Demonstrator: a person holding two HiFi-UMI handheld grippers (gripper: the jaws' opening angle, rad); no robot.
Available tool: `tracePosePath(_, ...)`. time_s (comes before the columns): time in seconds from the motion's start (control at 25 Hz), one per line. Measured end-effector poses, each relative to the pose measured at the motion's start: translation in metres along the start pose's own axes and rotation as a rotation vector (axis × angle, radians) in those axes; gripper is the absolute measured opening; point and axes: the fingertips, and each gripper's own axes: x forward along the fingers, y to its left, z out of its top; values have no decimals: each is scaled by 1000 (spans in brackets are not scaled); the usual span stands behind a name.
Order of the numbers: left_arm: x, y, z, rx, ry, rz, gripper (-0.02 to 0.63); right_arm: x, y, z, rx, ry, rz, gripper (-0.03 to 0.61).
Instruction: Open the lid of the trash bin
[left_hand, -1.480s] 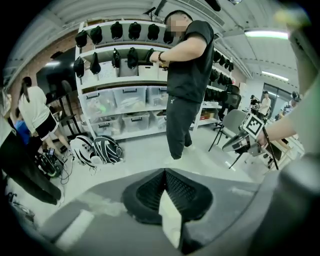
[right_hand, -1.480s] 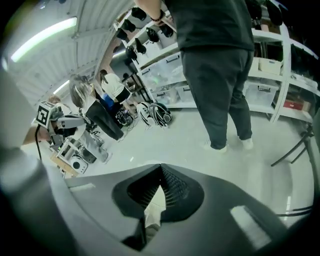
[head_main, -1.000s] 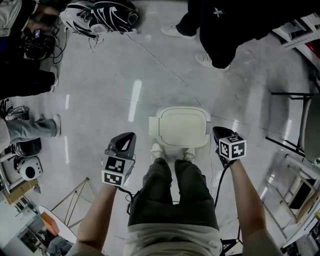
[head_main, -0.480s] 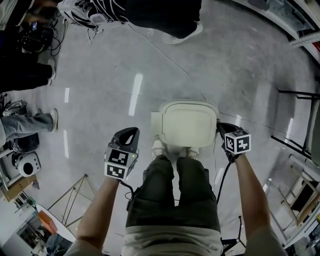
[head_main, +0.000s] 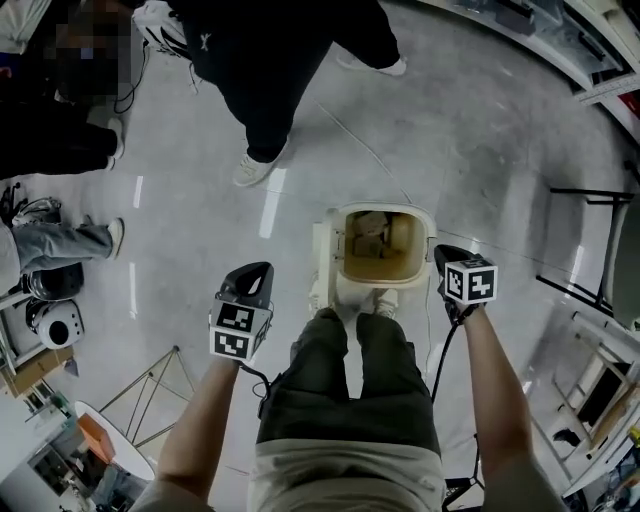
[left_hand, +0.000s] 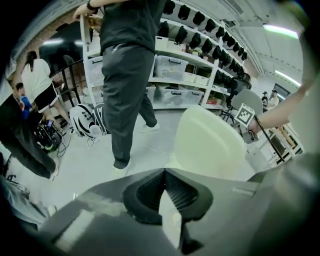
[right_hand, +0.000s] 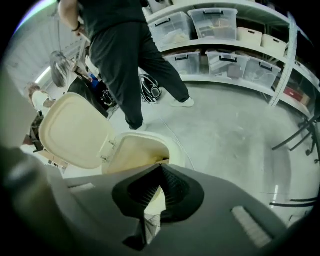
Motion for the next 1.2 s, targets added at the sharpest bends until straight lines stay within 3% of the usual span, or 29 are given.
tracePosePath(0.36, -77, -21, 76, 23, -116, -15, 2, -120, 61, 67, -22, -150, 21, 5)
tracePosePath(0.52, -117, -33, 114, 60, -164, -20, 2, -186, 88, 99, -54, -264, 13, 3)
tracePosePath(0.68, -170, -40, 170, 155, -302, 40, 3, -254, 120, 131, -85, -385, 27, 3)
tracePosePath(0.8, -205, -54, 211, 225, -374, 35, 3, -301, 145, 156, -89, -474, 63, 3)
tracePosePath(1.2, -315, -81, 318, 331, -585, 27, 2, -457, 217, 230, -170, -774, 131, 3)
